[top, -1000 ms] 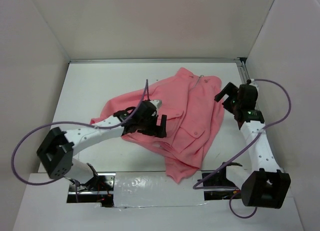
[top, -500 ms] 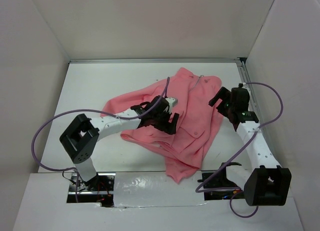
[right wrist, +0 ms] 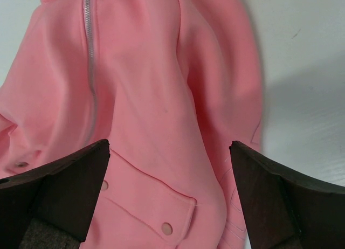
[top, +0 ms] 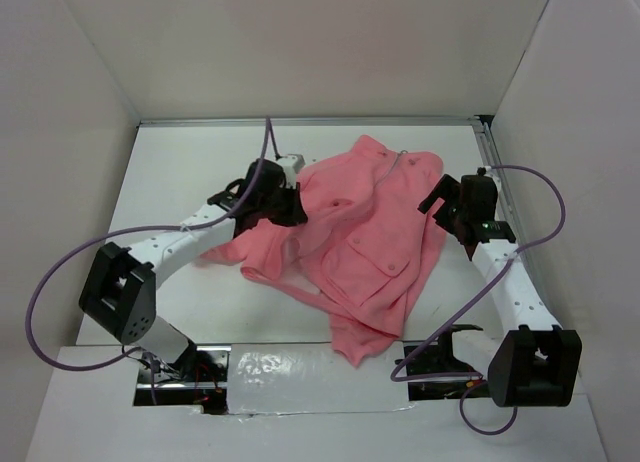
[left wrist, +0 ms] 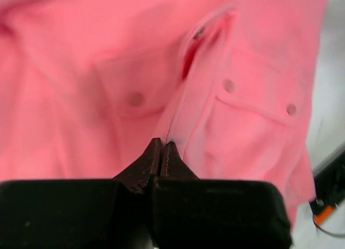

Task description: Zip up the jacket

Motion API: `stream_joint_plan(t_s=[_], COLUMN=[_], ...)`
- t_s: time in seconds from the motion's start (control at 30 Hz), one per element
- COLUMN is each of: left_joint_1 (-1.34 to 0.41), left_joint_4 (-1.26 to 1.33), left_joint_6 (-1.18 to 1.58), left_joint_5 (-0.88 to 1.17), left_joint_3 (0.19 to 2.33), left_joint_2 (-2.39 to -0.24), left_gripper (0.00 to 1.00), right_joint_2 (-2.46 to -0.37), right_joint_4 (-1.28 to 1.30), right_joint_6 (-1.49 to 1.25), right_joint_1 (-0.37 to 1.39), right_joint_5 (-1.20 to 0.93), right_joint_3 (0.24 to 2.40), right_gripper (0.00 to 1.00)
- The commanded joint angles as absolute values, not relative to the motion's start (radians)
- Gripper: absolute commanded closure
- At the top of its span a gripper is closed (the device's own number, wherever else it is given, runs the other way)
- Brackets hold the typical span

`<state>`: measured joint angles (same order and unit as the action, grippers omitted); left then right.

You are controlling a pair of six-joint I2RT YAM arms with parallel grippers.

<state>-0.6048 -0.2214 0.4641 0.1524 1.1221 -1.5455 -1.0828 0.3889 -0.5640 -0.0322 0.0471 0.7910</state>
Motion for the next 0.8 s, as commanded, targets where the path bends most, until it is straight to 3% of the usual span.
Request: stream_joint_plan(t_s=[0.0,0.3,0.33,0.37,0.4,0.47,0.5,0.57,0.77], left_joint_1=[-0.525,-0.318,-0.305,-0.298,-0.290,-0.285,-0.281,-0.282,-0.272], left_joint_4=[-0.176,-0.239,-0.238,-0.241,-0.244,-0.300,-0.322,-0.351,-0.400], left_joint_6=[0.416,0.505,0.496,0.492,0.486,0.486,0.491,0.486,0.506], left_joint_5=[0.176,0.201,0.250,0.262,0.259,0.226,0.219,0.232,0.250], left_joint_3=[1.097,1.033,1.013,1.009,1.006,1.028,1.040,1.063,1.077], left_joint_2=[-1.534,-1.620,-1.608,-1.567,-1.545,-1.472,-1.450,-1.363,-1.142], left_gripper=[1.00,0.98,0.83,0.75,0.74,0.55,0.42,0.01,0.01], right_joint_2=[-1.083,-1.091,-1.086,-1.072,-1.065,-1.040,-1.032,-1.005,-0.916], right_joint_4=[0.354,0.368,0.368,0.368,0.371,0.388,0.397,0.422,0.449], right_joint_6=[-0.560,-0.575,-0.572,-0.574,-0.577,-0.583,-0.595,-0.597,-0.588], right_joint_1=[-0.034,-0.044,-0.043,-0.043,-0.043,-0.043,-0.044,-0.044,-0.041], right_joint_5=[0.074,0.127,0.126,0.132,0.158,0.182,0.196,0.213,0.218], right_joint_3=[0.821,0.853,0.860,0.868,0.877,0.910,0.923,0.963,1.020], right_gripper=[0.00,0.00,0.00,0.00,0.00,0.00,0.00,0.00,0.00])
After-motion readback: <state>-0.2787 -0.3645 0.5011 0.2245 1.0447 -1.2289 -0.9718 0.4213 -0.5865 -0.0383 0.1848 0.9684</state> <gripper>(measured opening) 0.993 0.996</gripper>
